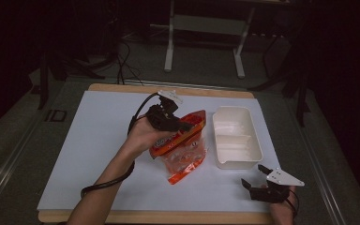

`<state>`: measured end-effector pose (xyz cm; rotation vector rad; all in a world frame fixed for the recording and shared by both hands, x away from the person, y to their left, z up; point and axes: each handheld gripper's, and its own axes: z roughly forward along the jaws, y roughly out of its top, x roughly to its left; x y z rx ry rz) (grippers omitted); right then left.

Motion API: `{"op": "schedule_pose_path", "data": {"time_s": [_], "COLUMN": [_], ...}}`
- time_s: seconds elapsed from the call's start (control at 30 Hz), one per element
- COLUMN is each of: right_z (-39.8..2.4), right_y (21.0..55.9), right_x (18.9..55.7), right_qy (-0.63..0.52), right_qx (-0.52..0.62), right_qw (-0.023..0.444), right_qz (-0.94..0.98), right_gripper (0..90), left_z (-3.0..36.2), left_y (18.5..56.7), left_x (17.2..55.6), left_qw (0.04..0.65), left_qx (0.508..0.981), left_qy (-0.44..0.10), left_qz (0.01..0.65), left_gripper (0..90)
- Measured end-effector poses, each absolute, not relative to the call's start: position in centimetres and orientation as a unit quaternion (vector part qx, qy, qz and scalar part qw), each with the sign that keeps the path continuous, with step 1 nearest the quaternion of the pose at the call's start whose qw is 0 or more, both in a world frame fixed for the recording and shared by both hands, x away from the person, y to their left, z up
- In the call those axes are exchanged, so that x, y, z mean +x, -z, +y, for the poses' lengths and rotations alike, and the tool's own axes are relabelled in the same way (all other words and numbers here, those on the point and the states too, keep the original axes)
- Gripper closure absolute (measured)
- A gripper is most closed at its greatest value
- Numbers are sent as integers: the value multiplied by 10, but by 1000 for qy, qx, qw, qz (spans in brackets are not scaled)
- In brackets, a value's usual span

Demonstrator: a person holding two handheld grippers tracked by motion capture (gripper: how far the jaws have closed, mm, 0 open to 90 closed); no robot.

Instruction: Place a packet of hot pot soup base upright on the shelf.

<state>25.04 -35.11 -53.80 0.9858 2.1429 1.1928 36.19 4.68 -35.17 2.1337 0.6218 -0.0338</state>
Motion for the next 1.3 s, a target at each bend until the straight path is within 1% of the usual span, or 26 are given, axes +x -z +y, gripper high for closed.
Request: {"op": "schedule_pose_path", "data": {"time_s": [0.67,1.3], "right_z": [-351,-351], "right_y": [538,538], "right_x": [250,250], "right_qy": [-437,-438], "right_qx": [361,361], "right_qw": [246,246], "right_qz": [786,786], "right_gripper": [107,107], "left_z": [34,17], "left_y": [332,320], "left_x": [368,372], "left_qw": [460,466], "left_qx": [852,849], "left_qy": [-2,-58], "left_qz": [250,242], "left_gripper": [900,900]}}
